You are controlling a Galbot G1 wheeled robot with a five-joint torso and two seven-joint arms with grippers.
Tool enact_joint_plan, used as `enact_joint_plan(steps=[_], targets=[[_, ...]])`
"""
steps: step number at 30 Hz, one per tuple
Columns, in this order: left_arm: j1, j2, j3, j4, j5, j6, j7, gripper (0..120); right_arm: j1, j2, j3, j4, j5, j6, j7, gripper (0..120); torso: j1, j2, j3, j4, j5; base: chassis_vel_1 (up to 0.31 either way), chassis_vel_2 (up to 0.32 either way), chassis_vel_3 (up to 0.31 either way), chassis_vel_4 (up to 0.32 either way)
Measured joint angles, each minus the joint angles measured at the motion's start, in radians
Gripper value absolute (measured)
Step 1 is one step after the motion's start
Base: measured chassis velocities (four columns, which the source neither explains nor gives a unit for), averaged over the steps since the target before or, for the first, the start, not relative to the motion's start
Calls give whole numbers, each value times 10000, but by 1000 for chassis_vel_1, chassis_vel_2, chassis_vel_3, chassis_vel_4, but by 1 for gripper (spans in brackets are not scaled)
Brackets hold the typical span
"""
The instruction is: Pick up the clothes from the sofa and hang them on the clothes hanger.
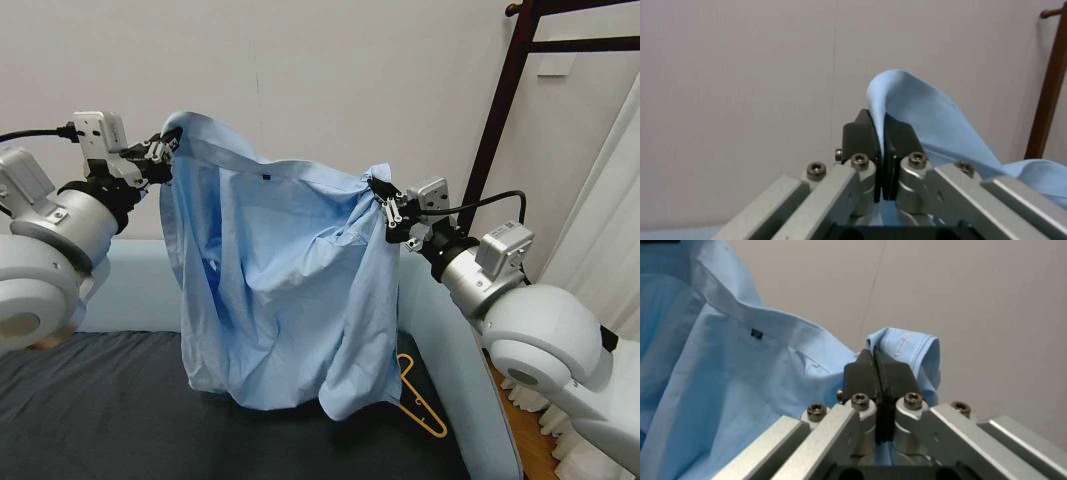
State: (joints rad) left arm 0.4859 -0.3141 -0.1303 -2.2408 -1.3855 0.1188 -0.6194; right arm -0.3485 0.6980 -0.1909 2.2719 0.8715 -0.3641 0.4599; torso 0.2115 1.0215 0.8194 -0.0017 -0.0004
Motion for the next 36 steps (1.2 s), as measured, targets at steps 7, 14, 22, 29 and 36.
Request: enact_joint_plan(steps=[7, 14, 22, 29, 36], targets=[[1773, -1457, 378, 1282, 1752, -238, 216, 0, -1873, 987, -382, -1317, -1844, 668, -243, 0, 4, -3, 4, 6, 1, 0, 0, 0, 0], [3326, -3528, 883, 3386, 3931, -839, 915, 0, -4016, 2765, -540, -3563, -4357, 1993, -733, 0, 3, -3, 4, 10, -1, 0, 0, 0, 0], [3834, -5018, 1336, 4994, 5045, -1296, 1343, 0, -5201, 3733, -1123, -6021, -5903, 3447, -1136, 0, 3, -3, 3, 1, 3, 0, 0, 0, 0], [4389, -5521, 1384, 5708, 5616, -1539, 1589, 0, -5156, 4647, -1124, -7973, -5928, 3879, -1787, 0, 3, -3, 3, 9, 2, 0, 0, 0, 0], [4375, -5651, 1400, 5826, 5609, -1545, 1587, 0, -4888, 4989, -1086, -8796, -5852, 3956, -1860, 2, 3, -3, 3, 6, 3, 0, 0, 0, 0]])
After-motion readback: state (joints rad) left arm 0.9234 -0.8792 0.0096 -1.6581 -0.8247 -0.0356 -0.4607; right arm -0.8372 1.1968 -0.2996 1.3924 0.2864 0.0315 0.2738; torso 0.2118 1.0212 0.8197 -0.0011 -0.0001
